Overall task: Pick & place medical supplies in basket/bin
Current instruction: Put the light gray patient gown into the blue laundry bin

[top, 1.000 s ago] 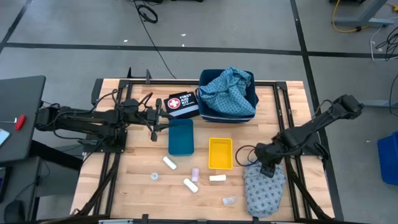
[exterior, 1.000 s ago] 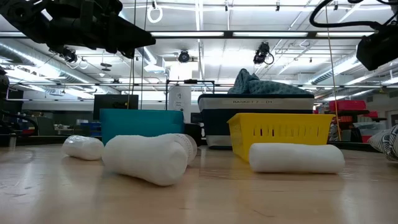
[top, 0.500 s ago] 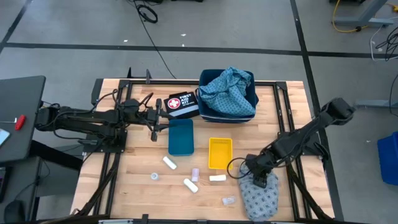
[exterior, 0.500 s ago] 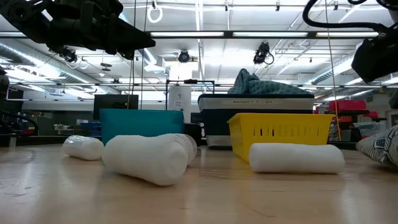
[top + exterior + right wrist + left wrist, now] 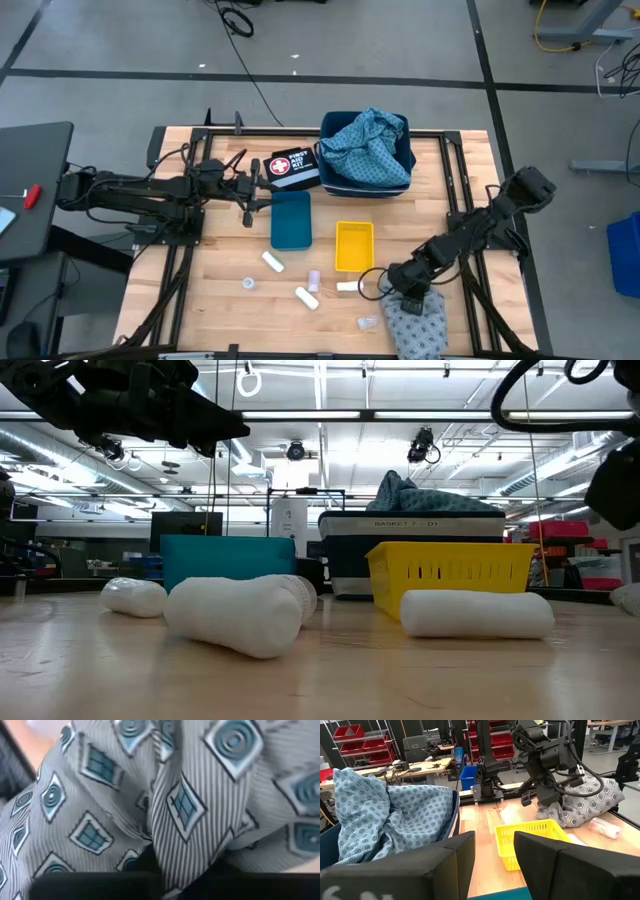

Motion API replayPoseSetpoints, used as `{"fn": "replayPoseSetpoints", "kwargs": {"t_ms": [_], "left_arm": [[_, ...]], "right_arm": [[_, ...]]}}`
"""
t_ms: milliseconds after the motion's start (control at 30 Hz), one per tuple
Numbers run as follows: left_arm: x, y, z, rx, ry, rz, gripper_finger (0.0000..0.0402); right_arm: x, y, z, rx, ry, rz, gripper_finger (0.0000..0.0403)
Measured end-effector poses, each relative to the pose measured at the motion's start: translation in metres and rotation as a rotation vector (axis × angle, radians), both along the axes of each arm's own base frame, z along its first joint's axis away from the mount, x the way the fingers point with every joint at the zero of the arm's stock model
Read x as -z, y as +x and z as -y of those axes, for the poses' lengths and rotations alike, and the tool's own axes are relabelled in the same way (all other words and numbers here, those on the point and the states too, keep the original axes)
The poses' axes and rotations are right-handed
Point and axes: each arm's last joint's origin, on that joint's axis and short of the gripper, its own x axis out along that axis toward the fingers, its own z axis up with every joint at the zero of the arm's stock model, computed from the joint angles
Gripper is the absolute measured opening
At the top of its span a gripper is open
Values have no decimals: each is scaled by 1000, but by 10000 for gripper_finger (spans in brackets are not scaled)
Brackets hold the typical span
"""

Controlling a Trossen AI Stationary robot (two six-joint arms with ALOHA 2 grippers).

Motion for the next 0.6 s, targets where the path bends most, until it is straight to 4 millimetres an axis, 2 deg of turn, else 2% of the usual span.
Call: {"fn": "replayPoseSetpoints", "kwargs": {"t_ms": [300,600], "left_arm": [[0,0,0,0,-1,-3,142],[0,0,0,0,0,-2,142]], "right_arm": [[-1,-4,-11,-14,6,38,5],[-29,-12,-27,25,-39,336,2]]}}
